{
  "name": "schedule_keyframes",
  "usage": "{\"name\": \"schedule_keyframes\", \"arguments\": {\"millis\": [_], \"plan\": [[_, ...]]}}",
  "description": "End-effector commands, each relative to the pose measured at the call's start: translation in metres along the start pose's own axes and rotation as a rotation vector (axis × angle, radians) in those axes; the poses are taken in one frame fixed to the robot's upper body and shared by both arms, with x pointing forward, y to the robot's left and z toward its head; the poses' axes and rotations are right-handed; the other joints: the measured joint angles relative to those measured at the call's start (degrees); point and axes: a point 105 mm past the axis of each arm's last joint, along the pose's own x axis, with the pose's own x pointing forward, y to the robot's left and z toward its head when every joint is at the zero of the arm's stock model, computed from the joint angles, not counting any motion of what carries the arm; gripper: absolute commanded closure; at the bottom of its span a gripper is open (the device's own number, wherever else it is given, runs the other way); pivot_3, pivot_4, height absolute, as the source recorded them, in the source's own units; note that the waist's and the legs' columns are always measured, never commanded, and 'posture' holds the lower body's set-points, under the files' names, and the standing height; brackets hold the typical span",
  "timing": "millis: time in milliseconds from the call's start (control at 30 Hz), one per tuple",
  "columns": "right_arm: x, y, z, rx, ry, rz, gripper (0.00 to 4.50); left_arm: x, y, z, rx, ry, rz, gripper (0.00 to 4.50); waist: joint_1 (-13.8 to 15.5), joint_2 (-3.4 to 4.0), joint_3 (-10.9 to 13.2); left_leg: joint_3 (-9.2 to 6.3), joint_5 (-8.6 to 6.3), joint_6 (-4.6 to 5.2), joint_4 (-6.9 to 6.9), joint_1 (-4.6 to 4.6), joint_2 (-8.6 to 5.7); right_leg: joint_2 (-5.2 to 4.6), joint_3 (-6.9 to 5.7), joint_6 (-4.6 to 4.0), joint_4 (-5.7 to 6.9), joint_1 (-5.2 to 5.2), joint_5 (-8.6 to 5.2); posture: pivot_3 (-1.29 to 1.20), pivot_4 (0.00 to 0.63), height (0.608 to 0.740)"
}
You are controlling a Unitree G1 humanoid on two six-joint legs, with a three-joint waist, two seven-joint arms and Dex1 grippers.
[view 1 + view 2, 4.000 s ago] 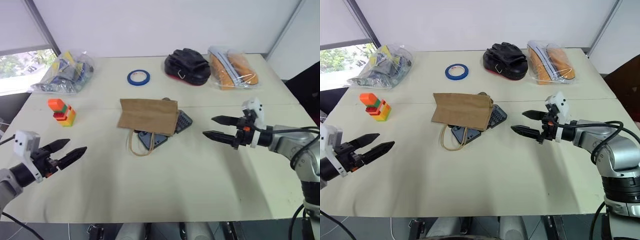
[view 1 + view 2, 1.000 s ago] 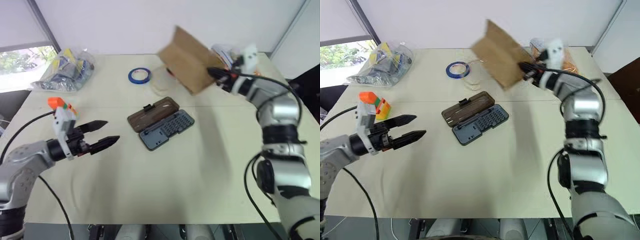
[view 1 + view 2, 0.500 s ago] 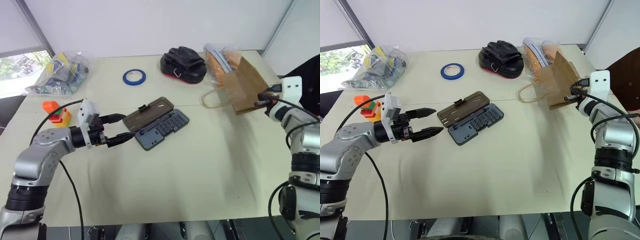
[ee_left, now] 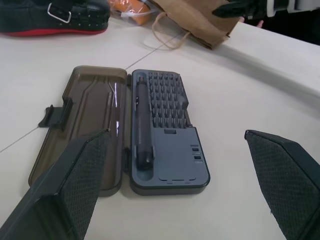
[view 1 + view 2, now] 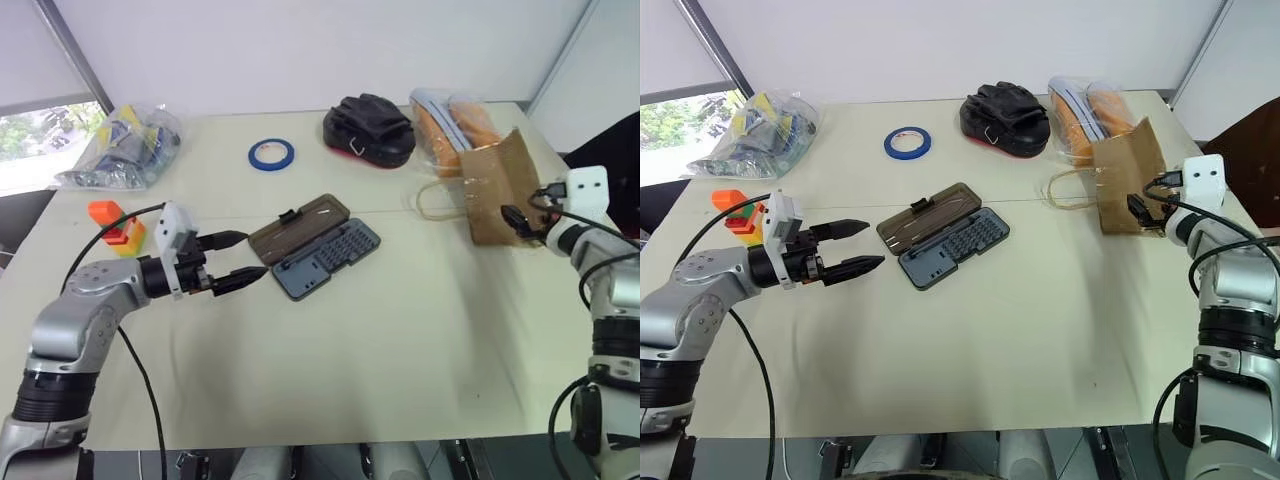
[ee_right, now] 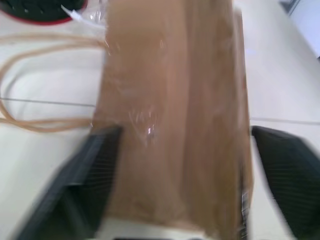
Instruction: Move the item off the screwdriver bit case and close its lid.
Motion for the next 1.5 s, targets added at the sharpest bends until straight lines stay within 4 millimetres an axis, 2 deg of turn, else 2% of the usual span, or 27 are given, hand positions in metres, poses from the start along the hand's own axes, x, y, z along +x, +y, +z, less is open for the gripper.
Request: {"name": "schedule_keyframes", "arguments": {"millis": [33, 133, 167, 200, 300, 400, 433, 467, 533, 600, 700, 833, 1000, 1167, 1267, 1367, 1467, 1500], "plan": [[-0.019, -0.014, 0.03, -0.08, -0.083, -0.025, 0.11, -0.004, 0.005, 0.007, 0.028, -0.022, 0.02, 0.0, 0.06, 0.0, 0.0, 0.0, 0.0, 0.0, 0.0, 0.0, 0.0, 0.0, 0.0, 0.0, 0.0, 0.0, 0.0, 0.0, 0.15, 0.74], [-0.04, -0.036, 0.053, -0.089, -0.146, -0.057, 0.11, -0.011, 0.014, 0.007, 0.015, -0.026, 0.064, 0.0, 0.12, 0.0, 0.0, 0.0, -0.04, 0.07, 0.03, -0.01, -0.01, -0.01, 0.0, 0.0, -0.01, 0.02, 0.0, 0.0, 0.15, 0.74], [-0.047, -0.039, 0.063, -0.096, -0.174, -0.048, 0.11, -0.013, 0.017, 0.007, 0.011, -0.026, 0.08, 0.0, 0.15, 0.0, 0.0, 0.01, -0.1, 0.18, 0.02, 0.0, -0.02, -0.02, 0.0, 0.0, -0.01, 0.02, 0.0, 0.0, 0.15, 0.74], [-0.053, -0.032, 0.076, -0.086, -0.219, 0.011, 0.11, -0.016, 0.021, 0.007, 0.005, -0.028, 0.105, 0.0, 0.15, 0.0, 0.0, 0.01, -0.12, 0.21, 0.02, 0.0, -0.02, -0.01, 0.0, 0.01, -0.01, 0.02, 0.0, 0.0, 0.15, 0.74], [-0.063, 0.009, 0.099, -0.066, -0.294, 0.241, 0.11, -0.021, 0.032, 0.005, 0.0, -0.035, 0.163, 0.0, -0.45, -0.02, 0.01, 0.01, -0.2, 0.34, 0.02, 0.08, 0.05, 0.05, 0.01, 0.01, -0.02, 0.09, 0.0, 0.0, 0.15, 0.74], [-0.069, 0.077, 0.105, -0.012, -0.312, 0.546, 0.11, -0.022, 0.048, -0.002, 0.02, -0.019, 0.235, 0.0, -0.65, -0.04, 0.0, 0.04, -0.21, 0.37, 0.02, 0.28, 0.24, 0.23, 0.05, 0.01, -0.04, 0.27, -0.01, 0.0, 0.15, 0.74], [-0.071, 0.099, 0.105, 0.007, -0.308, 0.635, 0.11, -0.022, 0.052, -0.006, 0.025, -0.008, 0.249, 0.0, -0.63, -0.05, 0.0, 0.04, -0.21, 0.36, 0.04, 0.33, 0.32, 0.3, 0.06, 0.01, -0.05, 0.34, -0.01, 0.0, 0.15, 0.74], [-0.073, 0.111, 0.104, 0.018, -0.303, 0.681, 0.11, -0.022, 0.054, -0.008, 0.029, -0.001, 0.255, 0.0, -0.51, -0.05, 0.0, 0.04, -0.21, 0.35, 0.08, 0.33, 0.42, 0.42, 0.06, 0.0, -0.07, 0.37, 0.0, 0.0, 0.15, 0.74], [-0.072, 0.153, 0.089, 0.044, -0.265, 0.822, 0.11, -0.019, 0.062, -0.018, 0.054, 0.028, 0.27, 0.0, -0.1, -0.06, -0.01, 0.02, -0.21, 0.35, 0.12, 0.3, 0.49, 0.48, 0.06, -0.03, -0.08, 0.35, 0.02, 0.0, 0.15, 0.74], [-0.071, 0.185, 0.074, 0.034, -0.233, 0.917, 0.11, -0.015, 0.071, -0.023, 0.074, 0.041, 0.283, 0.0, 0.22, -0.08, -0.02, 0.0, -0.21, 0.33, 0.13, 0.27, 0.48, 0.49, 0.05, -0.06, -0.08, 0.33, 0.03, 0.0, 0.15, 0.74], [-0.066, 0.207, 0.066, 0.006, -0.222, 0.951, 0.11, -0.008, 0.08, -0.023, 0.102, 0.045, 0.287, 0.0, 0.62, -0.15, 0.01, -0.06, -0.19, 0.31, 0.21, 0.09, 0.37, 0.42, 0.03, 0.0, -0.08, 0.22, 0.1, 0.0, 0.15, 0.74], [-0.068, 0.219, 0.066, 0.002, -0.233, 0.991, 0.11, 0.007, 0.089, -0.02, 0.136, 0.061, 0.251, 0.0, 0.88, -0.17, 0.0, -0.11, -0.05, 0.04, 0.73, -0.52, 0.14, 0.29, 0.03, 0.2, -0.02, -0.14, 0.23, 0.0, 0.15, 0.74], [-0.083, 0.23, 0.062, -0.002, -0.224, 1.058, 0.11, 0.033, 0.1, -0.025, 0.157, 0.129, 0.183, 0.0, 1.32, -0.19, -0.02, -0.1, -0.07, 0.09, 0.81, -0.55, 0.0, 0.17, 0.0, 0.32, -0.07, -0.1, 0.31, 0.0, 0.15, 0.74], [-0.092, 0.233, 0.059, 0.005, -0.222, 1.042, 0.11, 0.05, 0.106, -0.03, 0.153, 0.194, 0.161, 0.0, 0.98, -0.21, -0.02, -0.07, -0.11, 0.15, 0.82, -0.58, 0.0, 0.18, -0.01, 0.33, -0.07, -0.12, 0.31, 0.0, 0.15, 0.74], [-0.097, 0.233, 0.056, 0.035, -0.229, 1.006, 0.11, 0.063, 0.109, -0.036, 0.122, 0.254, 0.178, 0.0, 0.95, -0.22, -0.02, -0.08, -0.24, 0.4, 0.84, -0.58, 0.01, 0.18, -0.03, 0.34, -0.05, -0.12, 0.31, 0.0, 0.15, 0.74], [-0.101, 0.233, 0.055, 0.058, -0.234, 0.981, 0.11, 0.068, 0.108, -0.047, 0.083, 0.315, 0.188, 0.0, 0.77, -0.23, -0.02, -0.06, -0.26, 0.44, 0.88, -0.58, 0.0, 0.18, -0.02, 0.35, -0.01, -0.12, 0.31, 0.0, 0.15, 0.74], [-0.103, 0.232, 0.054, 0.074, -0.236, 0.957, 0.0, 0.069, 0.108, -0.055, 0.057, 0.358, 0.196, 0.85, 0.15, -0.24, -0.03, -0.08, -0.27, 0.46, 0.88, -0.58, 0.0, 0.18, -0.02, 0.35, 0.0, -0.12, 0.31, 0.0, 0.15, 0.74], [-0.104, 0.231, 0.054, 0.077, -0.238, 0.946, 0.0, 0.07, 0.107, -0.058, 0.054, 0.373, 0.196, 1.37, 0.02, -0.24, -0.03, -0.08, -0.27, 0.46, 0.88, -0.58, 0.0, 0.19, -0.02, 0.35, 0.02, -0.12, 0.31, 0.0, 0.15, 0.74]]}}
